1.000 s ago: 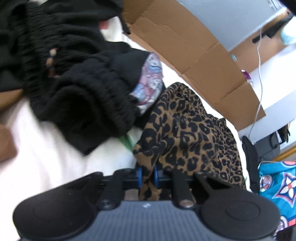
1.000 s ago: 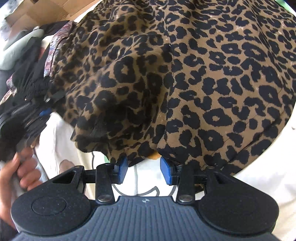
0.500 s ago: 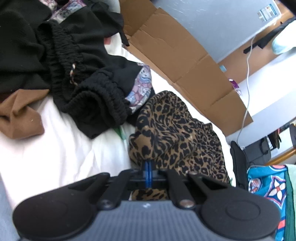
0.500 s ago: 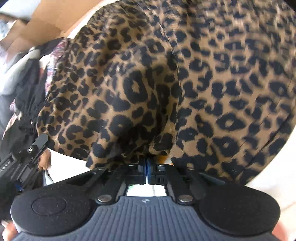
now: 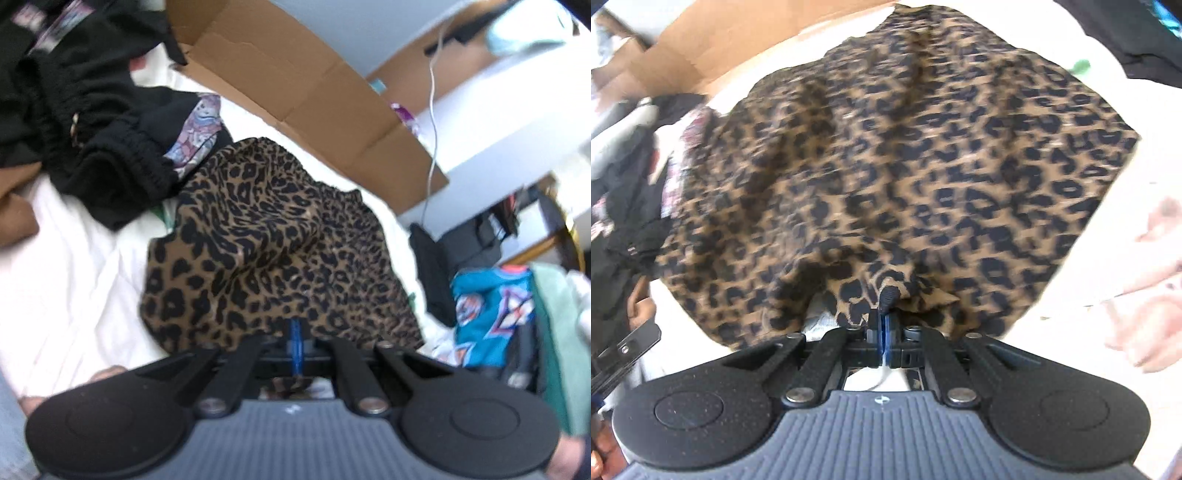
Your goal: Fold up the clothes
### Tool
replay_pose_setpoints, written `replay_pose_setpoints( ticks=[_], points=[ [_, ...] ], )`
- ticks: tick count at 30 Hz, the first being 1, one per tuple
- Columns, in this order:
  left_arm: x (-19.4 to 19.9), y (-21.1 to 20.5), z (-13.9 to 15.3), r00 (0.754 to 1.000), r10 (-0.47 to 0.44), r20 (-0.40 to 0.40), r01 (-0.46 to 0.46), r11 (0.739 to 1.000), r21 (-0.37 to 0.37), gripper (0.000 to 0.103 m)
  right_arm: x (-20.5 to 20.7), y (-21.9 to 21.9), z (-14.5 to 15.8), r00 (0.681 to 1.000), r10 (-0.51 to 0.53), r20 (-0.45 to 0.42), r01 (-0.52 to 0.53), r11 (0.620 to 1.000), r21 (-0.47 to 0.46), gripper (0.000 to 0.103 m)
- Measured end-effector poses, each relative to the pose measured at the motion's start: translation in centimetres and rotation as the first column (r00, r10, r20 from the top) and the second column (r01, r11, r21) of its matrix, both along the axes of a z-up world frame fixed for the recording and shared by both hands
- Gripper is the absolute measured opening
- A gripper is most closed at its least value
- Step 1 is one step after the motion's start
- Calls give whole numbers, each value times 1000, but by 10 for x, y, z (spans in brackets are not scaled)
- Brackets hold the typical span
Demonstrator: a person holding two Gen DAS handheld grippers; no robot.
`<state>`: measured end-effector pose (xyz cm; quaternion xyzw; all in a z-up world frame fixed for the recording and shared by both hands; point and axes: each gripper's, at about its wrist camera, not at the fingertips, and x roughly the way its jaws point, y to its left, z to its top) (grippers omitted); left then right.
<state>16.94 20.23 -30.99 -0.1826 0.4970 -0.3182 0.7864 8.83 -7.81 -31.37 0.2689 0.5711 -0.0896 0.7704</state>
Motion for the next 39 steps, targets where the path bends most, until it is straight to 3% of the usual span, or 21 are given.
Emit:
replay_pose_setpoints(
  ticks=[3,7,11,13,22,26,28,29,33,39],
  points=[
    [7,11,-5,999,51,11,-51,997,51,3,-5,-7,6,1000,-10,-17,10,999,-40,4],
    [16,29,-8,992,119,51,-124,984,124,14,-20,-11,21,1000,-8,-2,8,998,-65,28],
    [25,36,-19,988,131,76,-144,971,191,48,-26,-8,24,999,7,37,-8,1000,20,31],
    [29,36,-28,989,125,76,-139,967,214,48,-24,-3,19,999,17,41,-21,996,89,41],
    [47,15,-58,993,31,113,-57,970,237,46,-8,50,-22,999,35,32,-43,954,296,48],
    [53,1,-66,994,-29,107,4,974,225,19,-1,68,-26,999,34,33,-43,945,323,48],
    [53,-1,-68,994,-38,104,15,977,214,13,3,72,-24,999,32,39,-43,944,328,49],
    [52,-1,-67,994,-35,103,14,980,198,7,5,73,-23,999,31,41,-43,944,327,49],
    [42,11,-54,994,4,105,-19,989,143,3,11,72,-27,1000,18,10,-20,952,304,49],
    [19,30,-14,995,42,86,-45,998,35,2,6,68,-38,1000,-11,0,10,918,396,49]
  ],
)
